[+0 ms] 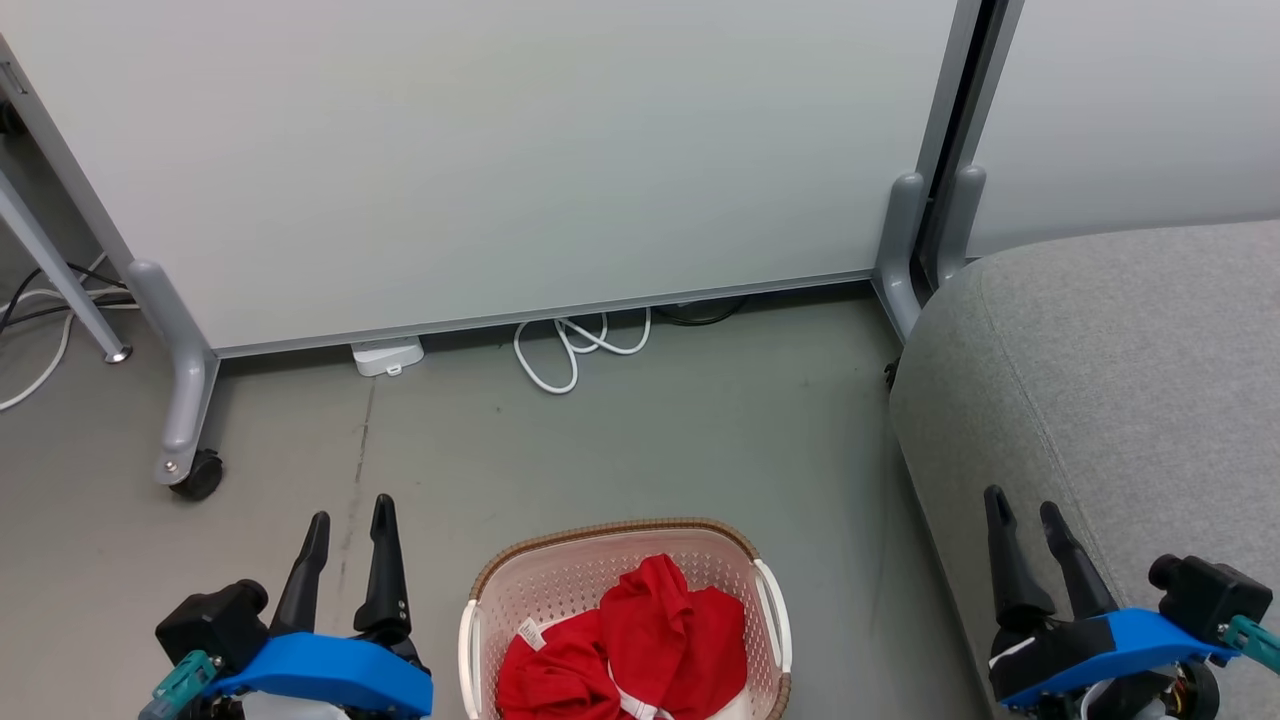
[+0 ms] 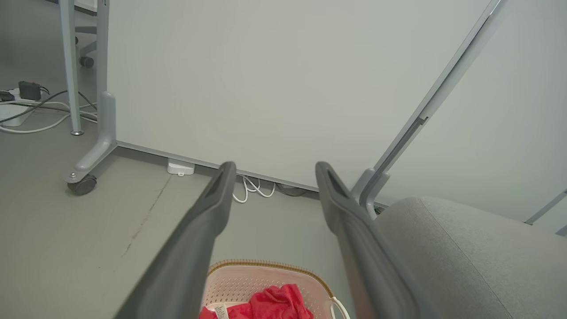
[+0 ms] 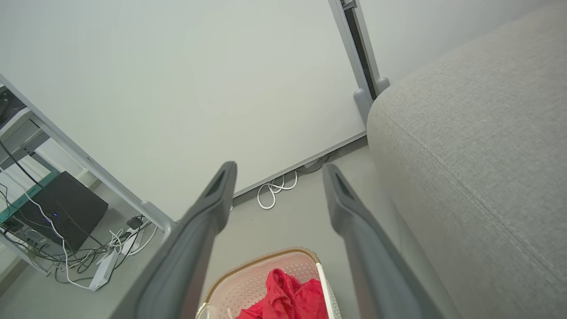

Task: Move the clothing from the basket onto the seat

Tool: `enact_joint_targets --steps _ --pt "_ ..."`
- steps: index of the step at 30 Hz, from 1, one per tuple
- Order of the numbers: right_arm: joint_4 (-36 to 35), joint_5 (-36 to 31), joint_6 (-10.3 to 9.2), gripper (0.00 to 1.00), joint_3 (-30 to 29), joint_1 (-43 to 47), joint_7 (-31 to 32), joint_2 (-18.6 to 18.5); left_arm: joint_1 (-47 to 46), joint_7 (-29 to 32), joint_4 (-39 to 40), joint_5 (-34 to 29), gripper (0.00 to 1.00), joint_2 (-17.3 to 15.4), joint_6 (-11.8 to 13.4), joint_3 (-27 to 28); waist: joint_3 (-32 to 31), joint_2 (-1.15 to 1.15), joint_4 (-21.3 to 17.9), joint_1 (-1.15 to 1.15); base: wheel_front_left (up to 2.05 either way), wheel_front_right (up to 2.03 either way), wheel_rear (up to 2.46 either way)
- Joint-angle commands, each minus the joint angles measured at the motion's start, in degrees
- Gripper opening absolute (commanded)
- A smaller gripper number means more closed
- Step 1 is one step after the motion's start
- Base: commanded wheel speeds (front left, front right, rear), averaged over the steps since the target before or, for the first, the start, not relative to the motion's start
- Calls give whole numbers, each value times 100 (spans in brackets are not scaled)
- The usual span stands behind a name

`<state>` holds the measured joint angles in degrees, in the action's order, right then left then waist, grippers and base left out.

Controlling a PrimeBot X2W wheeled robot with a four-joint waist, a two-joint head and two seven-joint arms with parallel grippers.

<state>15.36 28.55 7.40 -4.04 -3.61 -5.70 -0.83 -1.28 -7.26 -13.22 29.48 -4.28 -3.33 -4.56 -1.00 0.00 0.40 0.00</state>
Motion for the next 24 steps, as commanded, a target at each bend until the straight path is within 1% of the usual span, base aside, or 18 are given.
enact_joint_targets --steps 1,24 --pt "-52 -132 8 100 15 -37 -39 -49 -17 -62 24 -113 100 -43 -7 -25 -2 0 0 0 0 0 0" --pt "-42 -1384 11 100 -9 55 -148 -81 48 -417 -252 -812 100 41 -197 -57 -56 0 53 0 0 0 0"
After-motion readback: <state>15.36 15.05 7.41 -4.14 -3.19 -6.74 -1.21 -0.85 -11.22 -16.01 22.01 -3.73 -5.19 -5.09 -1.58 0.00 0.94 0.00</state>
